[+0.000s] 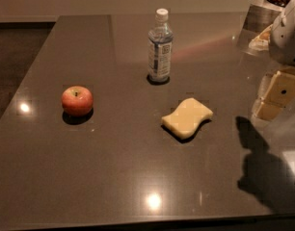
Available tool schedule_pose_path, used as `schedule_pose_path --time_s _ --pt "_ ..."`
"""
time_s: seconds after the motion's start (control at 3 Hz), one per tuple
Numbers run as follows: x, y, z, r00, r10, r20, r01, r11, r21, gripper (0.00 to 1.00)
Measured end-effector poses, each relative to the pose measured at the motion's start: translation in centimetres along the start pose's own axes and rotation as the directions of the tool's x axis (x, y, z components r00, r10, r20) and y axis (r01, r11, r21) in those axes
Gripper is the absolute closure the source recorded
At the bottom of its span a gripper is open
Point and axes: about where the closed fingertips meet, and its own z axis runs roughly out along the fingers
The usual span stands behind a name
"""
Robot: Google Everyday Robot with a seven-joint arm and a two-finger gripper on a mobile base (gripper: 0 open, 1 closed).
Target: Pick sponge
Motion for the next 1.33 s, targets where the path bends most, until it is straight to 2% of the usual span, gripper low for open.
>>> schedule_pose_path --time_s 0.33,0.67,1.0,1.33 --pt "0.0 0.0 0.0 1.000 0.000 0.000 0.000 1.0000 0.000 0.00" --pt "-1.2 0.0 0.6 0.998 -0.025 0.064 0.027 0.9991 -0.032 0.00" --pt "-5.1 0.5 3.8 0.980 -0.111 0.166 0.128 0.9873 -0.094 0.00" --pt "-7.1 1.1 6.7 0.968 -0.175 0.181 0.199 0.9720 -0.125 0.00"
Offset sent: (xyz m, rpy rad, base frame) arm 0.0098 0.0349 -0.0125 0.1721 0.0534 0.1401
